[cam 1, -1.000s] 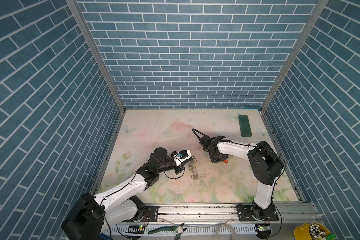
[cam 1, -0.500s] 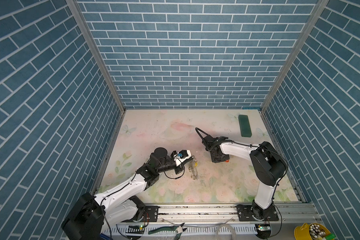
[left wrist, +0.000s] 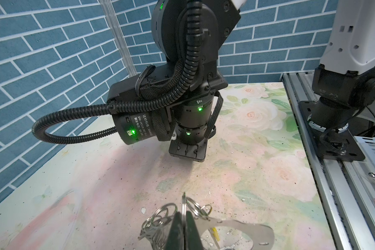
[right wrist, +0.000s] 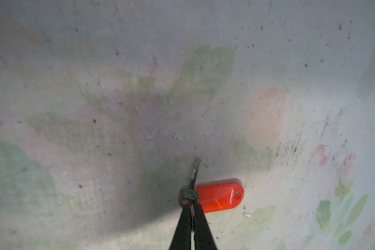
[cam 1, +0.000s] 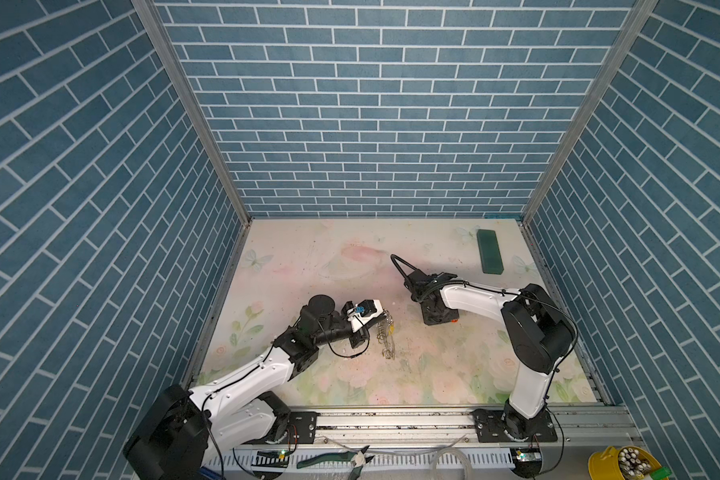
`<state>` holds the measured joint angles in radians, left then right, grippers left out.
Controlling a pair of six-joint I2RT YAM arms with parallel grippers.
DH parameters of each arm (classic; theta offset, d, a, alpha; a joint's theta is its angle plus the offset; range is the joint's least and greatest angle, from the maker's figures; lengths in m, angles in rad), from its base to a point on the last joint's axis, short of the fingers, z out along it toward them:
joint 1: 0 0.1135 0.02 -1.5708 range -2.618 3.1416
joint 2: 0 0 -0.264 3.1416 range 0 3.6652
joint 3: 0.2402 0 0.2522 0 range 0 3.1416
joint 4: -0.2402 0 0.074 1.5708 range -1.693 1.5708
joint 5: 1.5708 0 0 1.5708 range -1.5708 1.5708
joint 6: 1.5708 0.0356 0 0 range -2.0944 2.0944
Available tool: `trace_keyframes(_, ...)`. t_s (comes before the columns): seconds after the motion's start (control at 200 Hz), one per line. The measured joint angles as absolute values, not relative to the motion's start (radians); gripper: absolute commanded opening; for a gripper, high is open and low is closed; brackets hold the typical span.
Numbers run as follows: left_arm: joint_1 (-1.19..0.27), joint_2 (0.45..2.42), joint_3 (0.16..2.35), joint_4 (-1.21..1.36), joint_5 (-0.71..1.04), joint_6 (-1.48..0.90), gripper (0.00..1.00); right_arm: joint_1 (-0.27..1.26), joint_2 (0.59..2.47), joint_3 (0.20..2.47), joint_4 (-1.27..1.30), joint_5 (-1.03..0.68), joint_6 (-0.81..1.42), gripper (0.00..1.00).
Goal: Put the keys on the keyring
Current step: 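Lower the right gripper and pinch the red-fob key's ring, then lift the red-fob key with the right gripper toward the left gripper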
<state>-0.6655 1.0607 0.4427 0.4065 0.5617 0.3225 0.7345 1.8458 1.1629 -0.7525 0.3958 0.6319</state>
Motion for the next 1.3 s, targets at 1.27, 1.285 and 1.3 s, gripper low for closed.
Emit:
trace_keyframes(1.27,-0.665,1.062,0.443,0.408,0.549,0.323,0.00,0.738,1.410,1.063,-0.675,0.305,0.380,0.00)
trace_keyframes(1.285,-0.665,1.063,0.443,0.408,0.548,0.323,0.00,0.738,1.389,1.052,-0.659,0.295,0.367,0.00)
trace_keyframes(1.3,-0.665,1.063,0.443,0.408,0.547,0.323,0.00,0.738,1.368,1.042,-0.647,0.284,0.352,0.00)
